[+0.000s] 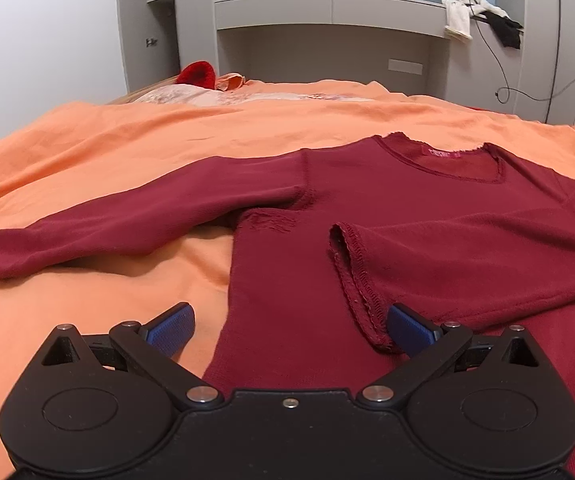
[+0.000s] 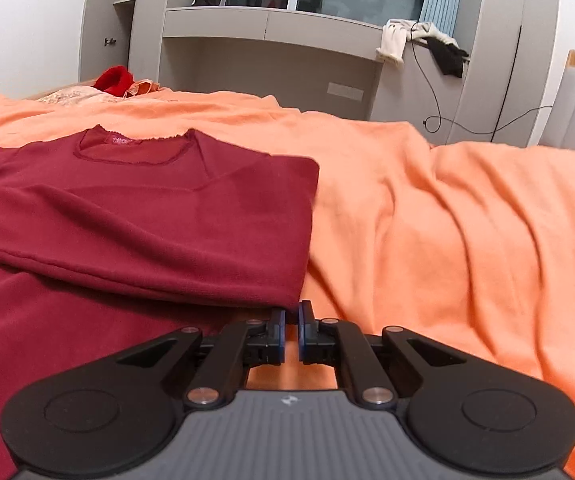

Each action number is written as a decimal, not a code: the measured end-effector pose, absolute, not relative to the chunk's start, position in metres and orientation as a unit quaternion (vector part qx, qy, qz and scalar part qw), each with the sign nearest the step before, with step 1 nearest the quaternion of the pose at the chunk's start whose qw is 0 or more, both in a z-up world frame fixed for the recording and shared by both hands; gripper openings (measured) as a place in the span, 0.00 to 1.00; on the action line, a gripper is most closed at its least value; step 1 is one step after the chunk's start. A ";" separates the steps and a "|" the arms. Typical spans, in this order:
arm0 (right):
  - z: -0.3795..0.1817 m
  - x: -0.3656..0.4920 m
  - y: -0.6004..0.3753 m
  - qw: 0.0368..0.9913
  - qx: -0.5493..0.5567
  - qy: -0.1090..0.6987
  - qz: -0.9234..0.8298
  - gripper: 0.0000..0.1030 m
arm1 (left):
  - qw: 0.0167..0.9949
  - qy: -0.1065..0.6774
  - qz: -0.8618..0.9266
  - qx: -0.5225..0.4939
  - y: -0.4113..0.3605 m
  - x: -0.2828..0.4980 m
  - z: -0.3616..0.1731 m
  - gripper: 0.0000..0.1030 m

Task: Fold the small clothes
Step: 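Move the left gripper to the cuff of the other sleeve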

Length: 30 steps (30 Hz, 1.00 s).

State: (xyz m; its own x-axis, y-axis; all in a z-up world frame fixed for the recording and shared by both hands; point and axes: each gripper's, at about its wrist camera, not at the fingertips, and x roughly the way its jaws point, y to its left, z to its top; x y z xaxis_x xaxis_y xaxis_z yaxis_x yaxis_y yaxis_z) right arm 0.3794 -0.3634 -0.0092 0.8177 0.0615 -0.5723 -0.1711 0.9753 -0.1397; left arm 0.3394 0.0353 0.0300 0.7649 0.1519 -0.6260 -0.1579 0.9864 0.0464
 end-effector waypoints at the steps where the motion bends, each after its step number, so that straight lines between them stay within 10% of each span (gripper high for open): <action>1: -0.008 0.379 -0.363 0.949 -0.095 0.294 0.061 0.07 | 0.940 0.332 0.082 -0.005 0.036 0.339 0.030 0.99; 4: -0.003 0.374 -0.367 0.951 -0.086 0.290 0.061 0.10 | 0.942 0.328 0.070 -0.022 0.041 0.336 0.034 0.99; 17: 0.030 0.324 -0.354 0.959 -0.038 0.240 0.148 0.93 | 0.926 0.212 0.271 -0.153 0.159 0.282 0.069 0.99; 30: 0.042 0.283 -0.314 0.947 -0.050 0.184 0.257 1.00 | 0.860 0.144 0.248 -0.423 0.278 0.246 0.040 0.99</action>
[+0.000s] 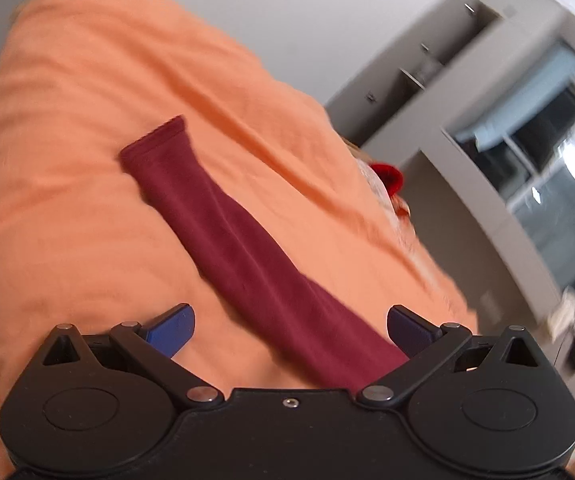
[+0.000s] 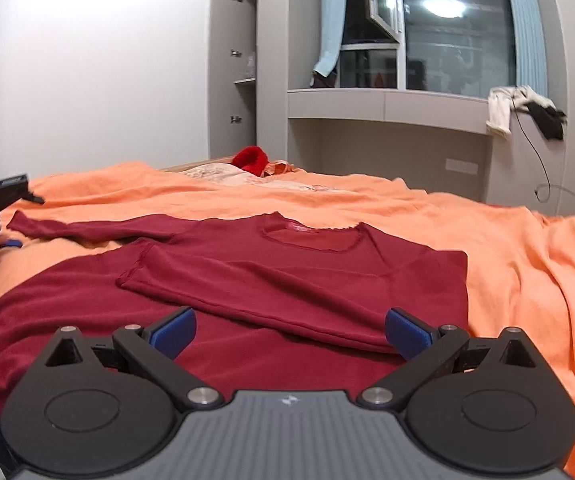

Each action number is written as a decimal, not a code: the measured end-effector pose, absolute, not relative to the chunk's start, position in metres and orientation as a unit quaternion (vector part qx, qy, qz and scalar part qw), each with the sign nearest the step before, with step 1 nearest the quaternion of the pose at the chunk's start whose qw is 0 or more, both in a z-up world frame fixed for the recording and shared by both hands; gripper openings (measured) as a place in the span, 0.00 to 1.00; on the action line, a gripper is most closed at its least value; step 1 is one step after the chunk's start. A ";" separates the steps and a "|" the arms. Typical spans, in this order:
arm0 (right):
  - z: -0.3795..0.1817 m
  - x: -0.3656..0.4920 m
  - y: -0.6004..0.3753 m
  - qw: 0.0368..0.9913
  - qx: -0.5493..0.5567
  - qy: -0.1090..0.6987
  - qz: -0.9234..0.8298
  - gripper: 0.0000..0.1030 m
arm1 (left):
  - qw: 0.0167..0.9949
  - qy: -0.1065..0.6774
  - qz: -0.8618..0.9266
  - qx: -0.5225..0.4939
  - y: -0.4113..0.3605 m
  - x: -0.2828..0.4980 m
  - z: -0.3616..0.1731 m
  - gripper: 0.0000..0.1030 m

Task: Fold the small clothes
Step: 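Move the left gripper to the cuff of the other sleeve, then close the left gripper on the sleeve cuff and lift it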

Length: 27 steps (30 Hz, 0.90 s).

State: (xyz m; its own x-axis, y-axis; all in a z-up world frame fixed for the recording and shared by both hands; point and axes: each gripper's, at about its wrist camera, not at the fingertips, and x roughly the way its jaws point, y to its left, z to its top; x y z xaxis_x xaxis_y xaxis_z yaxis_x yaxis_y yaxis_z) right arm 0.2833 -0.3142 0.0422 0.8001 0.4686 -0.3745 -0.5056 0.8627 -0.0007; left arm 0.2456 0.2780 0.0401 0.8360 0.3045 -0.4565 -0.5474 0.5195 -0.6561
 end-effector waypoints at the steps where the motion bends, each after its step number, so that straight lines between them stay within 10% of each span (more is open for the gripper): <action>1: 0.042 0.283 -0.315 0.948 -0.050 0.184 0.256 1.00 | 0.857 0.140 0.254 -0.426 0.280 0.249 0.039 0.99; 22: 0.015 0.299 -0.328 0.948 -0.010 0.214 0.235 1.00 | 0.812 0.045 0.331 -0.478 0.283 0.234 0.033 0.82; 27: 0.015 0.295 -0.326 0.948 -0.019 0.208 0.239 1.00 | 0.786 0.000 0.352 -0.509 0.297 0.226 0.023 0.43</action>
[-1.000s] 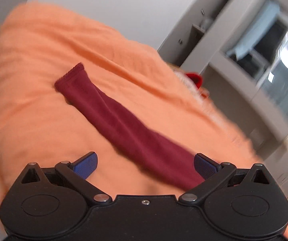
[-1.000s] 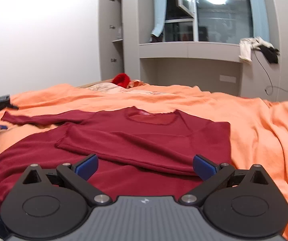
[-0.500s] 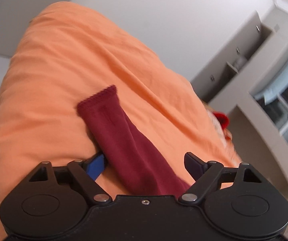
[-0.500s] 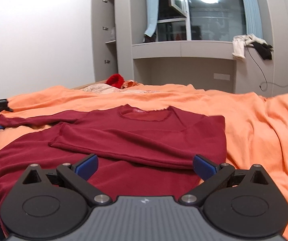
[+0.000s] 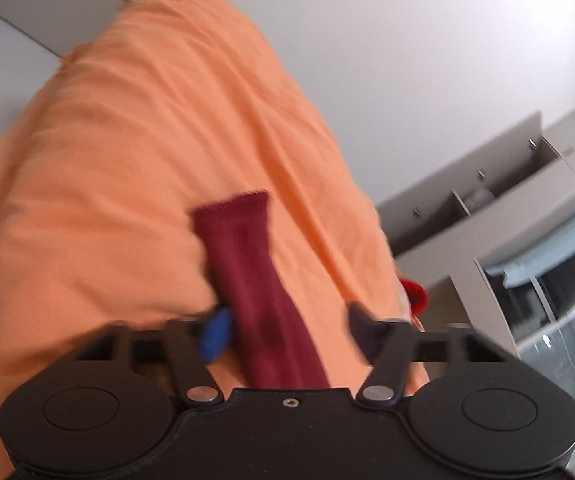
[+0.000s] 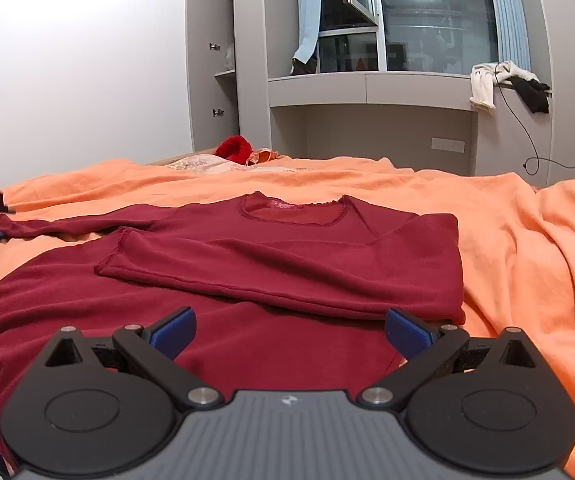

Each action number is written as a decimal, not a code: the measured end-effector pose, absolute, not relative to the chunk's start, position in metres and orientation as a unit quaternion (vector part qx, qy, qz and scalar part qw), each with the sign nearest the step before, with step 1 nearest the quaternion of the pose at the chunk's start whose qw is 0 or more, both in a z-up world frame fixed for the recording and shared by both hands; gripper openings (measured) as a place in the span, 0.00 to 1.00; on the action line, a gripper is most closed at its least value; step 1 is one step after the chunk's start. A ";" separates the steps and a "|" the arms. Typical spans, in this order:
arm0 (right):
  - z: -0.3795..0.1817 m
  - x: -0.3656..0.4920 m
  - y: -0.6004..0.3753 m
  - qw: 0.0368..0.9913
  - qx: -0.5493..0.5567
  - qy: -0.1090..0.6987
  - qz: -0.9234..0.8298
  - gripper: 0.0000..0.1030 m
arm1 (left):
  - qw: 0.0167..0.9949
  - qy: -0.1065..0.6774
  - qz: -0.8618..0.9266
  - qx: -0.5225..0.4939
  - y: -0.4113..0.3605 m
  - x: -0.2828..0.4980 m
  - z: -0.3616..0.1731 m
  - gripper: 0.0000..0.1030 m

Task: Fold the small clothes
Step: 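Close the left gripper on the sleeve cuff and lift it, then lay the sleeve across the sweater body and open the left gripper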

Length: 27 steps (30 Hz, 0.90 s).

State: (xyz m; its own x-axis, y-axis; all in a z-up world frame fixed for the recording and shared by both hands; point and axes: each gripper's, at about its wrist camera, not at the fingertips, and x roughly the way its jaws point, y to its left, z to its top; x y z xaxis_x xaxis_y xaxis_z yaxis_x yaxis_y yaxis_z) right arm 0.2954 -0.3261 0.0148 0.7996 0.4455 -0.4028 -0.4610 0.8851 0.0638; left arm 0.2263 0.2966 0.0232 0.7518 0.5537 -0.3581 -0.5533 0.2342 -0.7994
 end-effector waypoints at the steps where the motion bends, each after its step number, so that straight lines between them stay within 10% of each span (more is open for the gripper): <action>1: 0.015 0.295 -0.326 0.948 -0.018 0.208 0.239 1.00 | 0.779 -0.003 0.360 -0.514 0.298 0.224 0.020 0.29; 5: 0.015 0.295 -0.327 0.949 -0.014 0.209 0.237 1.00 | 0.762 -0.016 0.370 -0.531 0.301 0.221 0.012 0.05; 27: 0.028 0.281 -0.342 0.958 0.010 0.177 0.224 1.00 | 0.982 -0.053 0.051 -0.173 0.066 0.296 0.158 0.03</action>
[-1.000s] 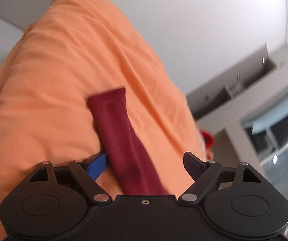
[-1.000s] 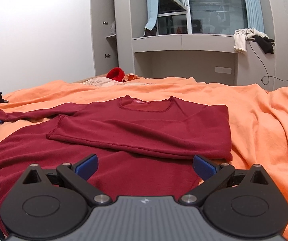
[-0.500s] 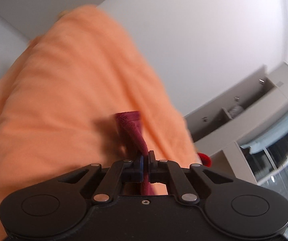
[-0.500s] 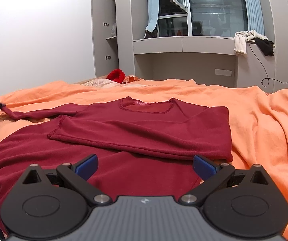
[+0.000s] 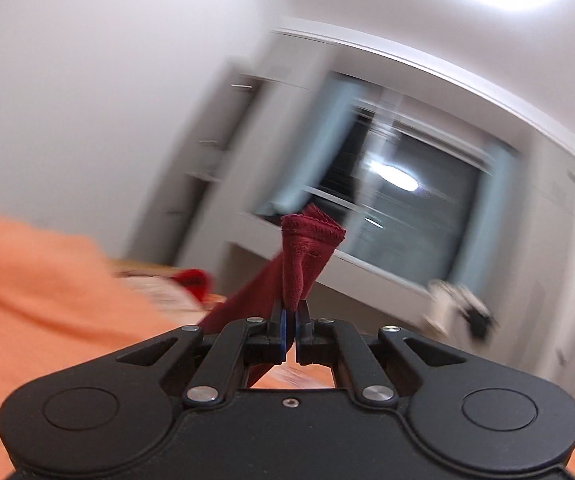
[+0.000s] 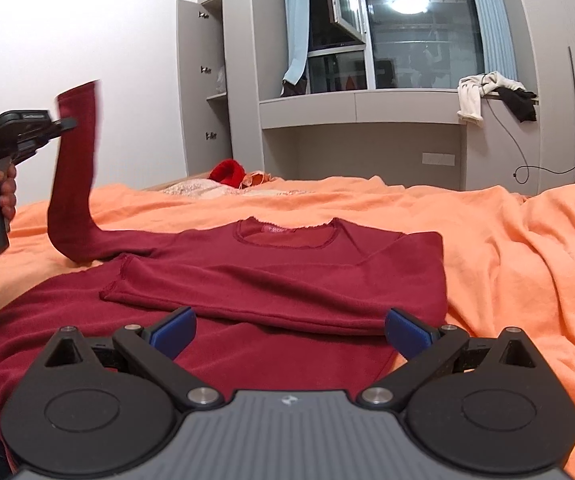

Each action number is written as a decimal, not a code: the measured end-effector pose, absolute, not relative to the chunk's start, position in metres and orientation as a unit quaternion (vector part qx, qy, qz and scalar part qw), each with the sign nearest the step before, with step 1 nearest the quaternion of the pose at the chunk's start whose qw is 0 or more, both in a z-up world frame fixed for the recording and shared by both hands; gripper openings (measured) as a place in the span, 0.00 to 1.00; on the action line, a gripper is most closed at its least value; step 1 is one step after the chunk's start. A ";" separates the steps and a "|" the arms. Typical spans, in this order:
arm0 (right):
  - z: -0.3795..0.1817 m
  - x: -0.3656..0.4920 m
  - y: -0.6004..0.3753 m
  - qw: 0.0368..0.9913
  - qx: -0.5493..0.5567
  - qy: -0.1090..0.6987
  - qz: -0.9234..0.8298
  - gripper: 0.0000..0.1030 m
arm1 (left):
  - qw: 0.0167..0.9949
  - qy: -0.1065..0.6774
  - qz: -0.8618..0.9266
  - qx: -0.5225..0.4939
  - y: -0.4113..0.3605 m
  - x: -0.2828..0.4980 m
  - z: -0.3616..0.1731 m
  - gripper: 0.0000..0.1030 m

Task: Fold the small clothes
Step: 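Lay the sleeve across the sweater body and open the left gripper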

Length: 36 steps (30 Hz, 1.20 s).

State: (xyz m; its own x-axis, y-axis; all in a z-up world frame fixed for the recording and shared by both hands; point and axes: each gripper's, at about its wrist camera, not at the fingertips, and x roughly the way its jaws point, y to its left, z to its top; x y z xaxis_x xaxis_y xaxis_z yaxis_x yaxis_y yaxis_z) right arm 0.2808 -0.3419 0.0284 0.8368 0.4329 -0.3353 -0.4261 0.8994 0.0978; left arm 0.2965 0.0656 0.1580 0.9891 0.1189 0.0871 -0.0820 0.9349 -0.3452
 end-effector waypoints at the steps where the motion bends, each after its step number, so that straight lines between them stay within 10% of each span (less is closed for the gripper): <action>1: 0.029 0.280 -0.344 0.959 0.012 0.176 0.221 1.00 | 0.987 -0.049 0.032 -0.150 0.047 0.299 0.158 0.03; 18: 0.026 0.286 -0.346 0.973 -0.019 0.158 0.166 1.00 | 0.960 0.155 -0.208 0.105 -0.057 0.305 0.026 0.10; 25: 0.024 0.295 -0.336 0.971 -0.015 0.168 0.171 1.00 | 0.949 0.167 -0.266 0.035 -0.020 0.306 0.035 0.63; 36: 0.031 0.322 -0.304 0.942 0.051 0.218 0.249 0.89 | 0.981 0.174 -0.023 -0.079 0.083 0.314 0.065 0.84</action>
State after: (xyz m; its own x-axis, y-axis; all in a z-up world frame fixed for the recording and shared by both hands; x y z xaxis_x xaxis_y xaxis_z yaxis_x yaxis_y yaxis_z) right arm 0.3223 -0.3041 0.0310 0.7805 0.4919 -0.3858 -0.4478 0.8706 0.2040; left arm 0.3135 0.0829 0.0646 0.9381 -0.0721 -0.3388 0.0168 0.9864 -0.1633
